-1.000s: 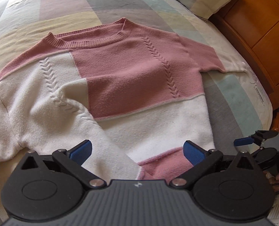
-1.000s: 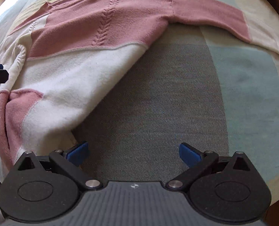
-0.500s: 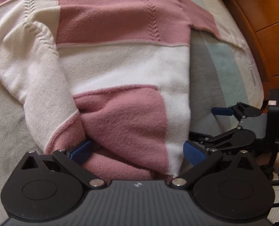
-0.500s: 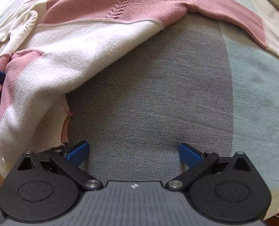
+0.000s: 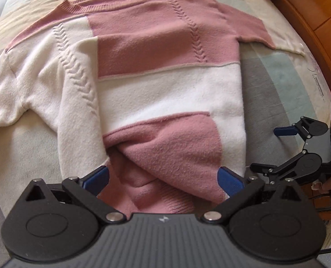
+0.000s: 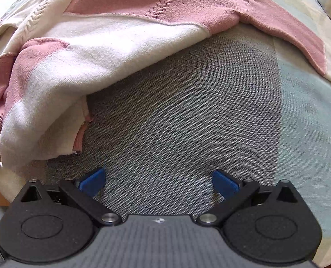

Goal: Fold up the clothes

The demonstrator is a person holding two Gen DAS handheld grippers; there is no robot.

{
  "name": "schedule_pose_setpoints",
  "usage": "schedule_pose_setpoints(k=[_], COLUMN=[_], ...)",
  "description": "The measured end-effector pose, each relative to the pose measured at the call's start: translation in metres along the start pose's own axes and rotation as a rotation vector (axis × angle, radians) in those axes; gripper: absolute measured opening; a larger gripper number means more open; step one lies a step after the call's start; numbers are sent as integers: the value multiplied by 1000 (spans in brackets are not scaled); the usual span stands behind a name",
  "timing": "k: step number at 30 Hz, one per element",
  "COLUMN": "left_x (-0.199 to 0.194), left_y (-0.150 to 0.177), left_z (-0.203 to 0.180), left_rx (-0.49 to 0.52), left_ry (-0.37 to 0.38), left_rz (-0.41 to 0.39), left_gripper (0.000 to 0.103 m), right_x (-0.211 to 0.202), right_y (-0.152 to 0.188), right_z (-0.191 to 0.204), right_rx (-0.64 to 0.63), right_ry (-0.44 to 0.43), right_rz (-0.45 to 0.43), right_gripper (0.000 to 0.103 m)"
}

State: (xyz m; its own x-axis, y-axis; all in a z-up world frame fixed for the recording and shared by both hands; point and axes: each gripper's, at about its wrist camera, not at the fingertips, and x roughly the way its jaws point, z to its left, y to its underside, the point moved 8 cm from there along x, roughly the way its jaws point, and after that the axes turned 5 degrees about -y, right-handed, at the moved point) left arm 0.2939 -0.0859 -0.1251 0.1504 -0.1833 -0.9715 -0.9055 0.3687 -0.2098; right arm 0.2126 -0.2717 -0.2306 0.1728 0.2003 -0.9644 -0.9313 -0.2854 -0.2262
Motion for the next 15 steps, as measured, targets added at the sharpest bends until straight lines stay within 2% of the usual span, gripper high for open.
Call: schedule_pose_setpoints(k=[8, 12, 15], left_x=[31, 46, 37], left_y=[-49, -43, -45], left_z=[-89, -88, -66], left_rx=[386, 496, 474], left_ry=[-11, -169, -235], left_rz=[-40, -22, -32], left_gripper=[102, 102, 102], right_x=[-9, -15, -19], right_y=[15, 25, 31], right_z=[-15, -30, -43], right_rx=[66, 140, 193], right_ry=[5, 8, 19], right_rz=[4, -7, -13], right_gripper=[103, 103, 103])
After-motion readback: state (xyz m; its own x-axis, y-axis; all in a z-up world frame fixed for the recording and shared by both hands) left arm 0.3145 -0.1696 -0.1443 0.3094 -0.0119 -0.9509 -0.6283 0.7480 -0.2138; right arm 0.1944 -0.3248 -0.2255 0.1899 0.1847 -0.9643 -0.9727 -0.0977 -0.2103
